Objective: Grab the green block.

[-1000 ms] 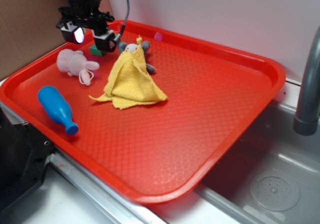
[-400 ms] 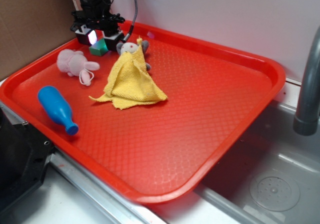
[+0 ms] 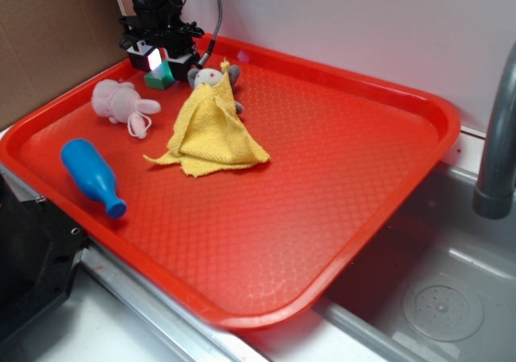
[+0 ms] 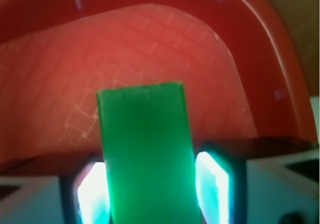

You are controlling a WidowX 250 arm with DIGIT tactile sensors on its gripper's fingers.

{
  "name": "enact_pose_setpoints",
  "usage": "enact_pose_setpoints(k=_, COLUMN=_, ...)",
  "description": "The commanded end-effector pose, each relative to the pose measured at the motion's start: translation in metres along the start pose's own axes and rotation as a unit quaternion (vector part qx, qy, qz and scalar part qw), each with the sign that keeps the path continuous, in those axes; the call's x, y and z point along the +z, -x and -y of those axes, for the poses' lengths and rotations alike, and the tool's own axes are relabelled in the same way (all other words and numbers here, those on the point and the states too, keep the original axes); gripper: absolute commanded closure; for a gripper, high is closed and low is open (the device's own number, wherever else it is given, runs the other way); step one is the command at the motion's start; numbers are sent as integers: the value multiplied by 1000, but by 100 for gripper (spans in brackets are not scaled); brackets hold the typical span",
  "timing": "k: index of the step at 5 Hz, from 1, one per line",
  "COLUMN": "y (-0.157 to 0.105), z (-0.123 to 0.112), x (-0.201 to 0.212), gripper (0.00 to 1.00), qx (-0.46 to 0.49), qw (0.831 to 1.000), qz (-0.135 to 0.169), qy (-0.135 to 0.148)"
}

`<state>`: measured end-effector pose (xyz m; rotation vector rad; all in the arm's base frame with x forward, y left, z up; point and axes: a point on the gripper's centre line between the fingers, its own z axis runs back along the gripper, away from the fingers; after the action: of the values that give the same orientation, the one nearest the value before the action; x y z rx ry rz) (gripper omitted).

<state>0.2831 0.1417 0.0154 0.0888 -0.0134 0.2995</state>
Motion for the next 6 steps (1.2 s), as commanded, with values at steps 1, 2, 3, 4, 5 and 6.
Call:
enact_pose_setpoints(k=1, y=21, z=2, x=78, gripper=100, qx=-24, qw=999, qz=14, qy=-24)
enact_pose_setpoints(k=2, y=50, z=20, x=123, gripper=100, qx=-31, qw=999, qz=8, qy=-8)
enact_pose_setpoints(k=3, y=71, z=43, x=143, gripper=100, qx=-55, qw=998, qz=4, qy=28)
enact_pose_setpoints(k=4, y=97, z=62, x=159, gripper=100, qx=-82, qw=996, qz=11, qy=36)
enact_pose_setpoints(k=5, y=124, z=69, x=170, gripper=100, qx=-109, qw=992, qz=23, qy=57)
enact_pose_setpoints(k=6, y=135, z=71, x=172, gripper=100, qx=-125, qw=989, qz=28, qy=70)
